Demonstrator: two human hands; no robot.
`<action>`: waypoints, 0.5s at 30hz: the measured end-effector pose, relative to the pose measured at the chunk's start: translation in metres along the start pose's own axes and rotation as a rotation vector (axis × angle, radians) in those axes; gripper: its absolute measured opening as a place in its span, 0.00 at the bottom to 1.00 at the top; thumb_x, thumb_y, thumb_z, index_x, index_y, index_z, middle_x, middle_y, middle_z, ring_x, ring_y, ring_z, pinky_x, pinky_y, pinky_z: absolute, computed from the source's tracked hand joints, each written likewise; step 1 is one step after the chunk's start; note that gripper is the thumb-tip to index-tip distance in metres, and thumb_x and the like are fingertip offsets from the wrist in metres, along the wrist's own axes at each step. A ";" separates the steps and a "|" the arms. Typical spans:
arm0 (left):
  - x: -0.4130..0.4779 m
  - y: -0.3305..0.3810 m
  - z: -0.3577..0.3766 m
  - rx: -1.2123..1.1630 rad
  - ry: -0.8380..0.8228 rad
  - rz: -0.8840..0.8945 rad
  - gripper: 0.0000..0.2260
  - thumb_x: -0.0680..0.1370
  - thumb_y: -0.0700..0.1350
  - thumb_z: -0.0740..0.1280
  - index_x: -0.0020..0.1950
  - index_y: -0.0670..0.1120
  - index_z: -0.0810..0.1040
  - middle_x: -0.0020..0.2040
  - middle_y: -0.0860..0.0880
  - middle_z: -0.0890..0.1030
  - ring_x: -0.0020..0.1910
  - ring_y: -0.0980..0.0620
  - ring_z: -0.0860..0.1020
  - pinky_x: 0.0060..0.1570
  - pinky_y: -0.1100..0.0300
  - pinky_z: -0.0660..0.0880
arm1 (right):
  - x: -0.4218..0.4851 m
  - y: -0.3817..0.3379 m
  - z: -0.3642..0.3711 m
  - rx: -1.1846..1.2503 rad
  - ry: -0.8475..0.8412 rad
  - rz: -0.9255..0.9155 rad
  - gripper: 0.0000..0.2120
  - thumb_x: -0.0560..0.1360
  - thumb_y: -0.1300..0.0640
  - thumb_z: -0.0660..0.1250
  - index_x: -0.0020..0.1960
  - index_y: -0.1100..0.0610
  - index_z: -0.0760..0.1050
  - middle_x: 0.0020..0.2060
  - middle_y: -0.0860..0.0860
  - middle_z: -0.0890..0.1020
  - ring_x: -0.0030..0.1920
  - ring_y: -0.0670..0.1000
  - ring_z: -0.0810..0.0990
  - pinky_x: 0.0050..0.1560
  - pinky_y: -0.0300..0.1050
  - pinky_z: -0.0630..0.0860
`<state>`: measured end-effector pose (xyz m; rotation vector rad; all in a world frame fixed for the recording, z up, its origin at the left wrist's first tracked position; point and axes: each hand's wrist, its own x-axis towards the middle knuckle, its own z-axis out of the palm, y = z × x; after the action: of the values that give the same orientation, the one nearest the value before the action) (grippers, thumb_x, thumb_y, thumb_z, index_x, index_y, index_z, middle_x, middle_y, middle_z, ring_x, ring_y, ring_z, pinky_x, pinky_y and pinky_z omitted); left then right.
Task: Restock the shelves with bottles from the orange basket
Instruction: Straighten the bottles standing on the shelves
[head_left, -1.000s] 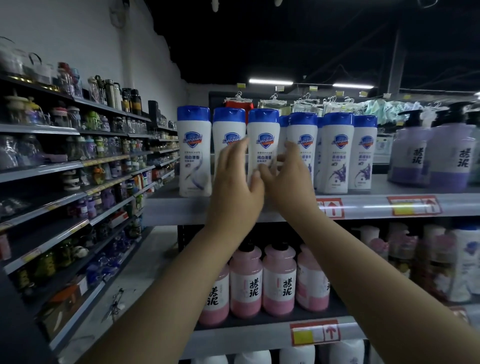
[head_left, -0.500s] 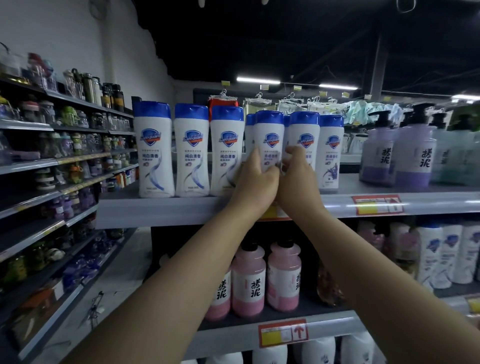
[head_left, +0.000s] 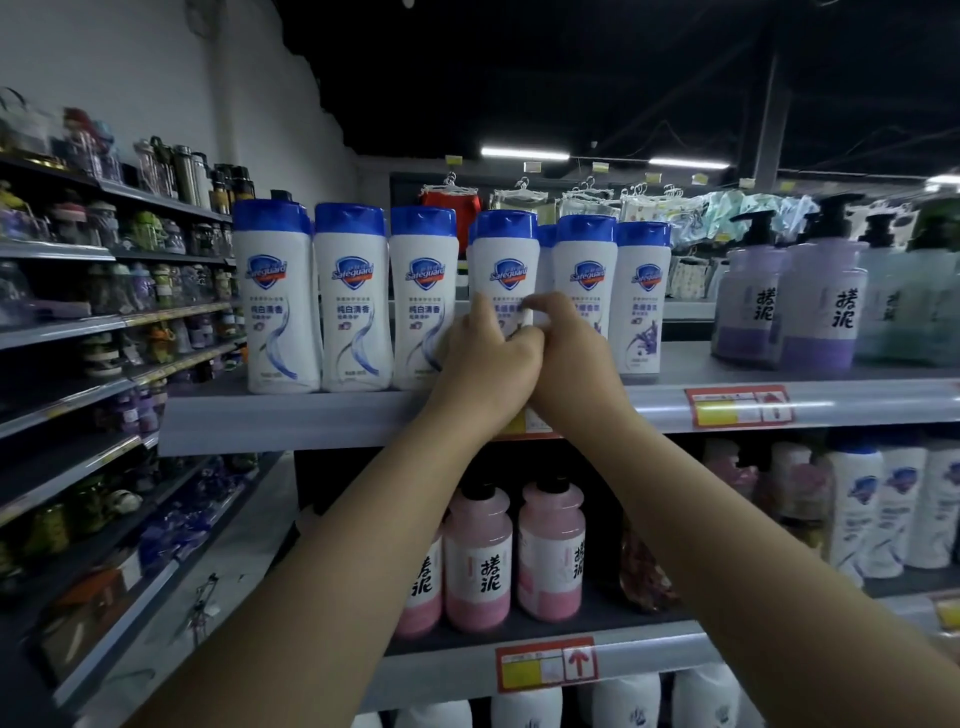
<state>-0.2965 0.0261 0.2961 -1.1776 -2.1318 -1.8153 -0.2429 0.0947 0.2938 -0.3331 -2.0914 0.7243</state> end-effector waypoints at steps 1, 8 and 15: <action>-0.001 0.000 -0.001 0.007 0.008 0.007 0.18 0.78 0.48 0.60 0.69 0.49 0.67 0.65 0.47 0.74 0.64 0.48 0.72 0.59 0.54 0.71 | -0.001 -0.001 -0.001 0.000 0.003 -0.010 0.20 0.76 0.62 0.62 0.68 0.54 0.67 0.52 0.51 0.80 0.47 0.46 0.74 0.34 0.33 0.67; -0.012 0.002 0.007 0.138 0.088 0.042 0.26 0.79 0.45 0.61 0.76 0.46 0.57 0.72 0.47 0.62 0.70 0.52 0.62 0.57 0.71 0.59 | -0.004 0.008 0.000 0.031 0.017 -0.034 0.19 0.76 0.62 0.62 0.67 0.56 0.68 0.54 0.51 0.79 0.52 0.48 0.76 0.44 0.35 0.68; -0.025 0.012 0.037 0.134 0.060 0.180 0.22 0.79 0.40 0.60 0.73 0.45 0.63 0.71 0.47 0.65 0.71 0.52 0.62 0.62 0.73 0.54 | -0.001 0.033 -0.012 -0.045 0.308 0.025 0.24 0.76 0.63 0.64 0.70 0.60 0.63 0.65 0.58 0.67 0.65 0.57 0.65 0.59 0.36 0.59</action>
<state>-0.2574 0.0461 0.2824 -1.2228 -2.0080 -1.5870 -0.2331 0.1247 0.2784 -0.4657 -1.8166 0.5990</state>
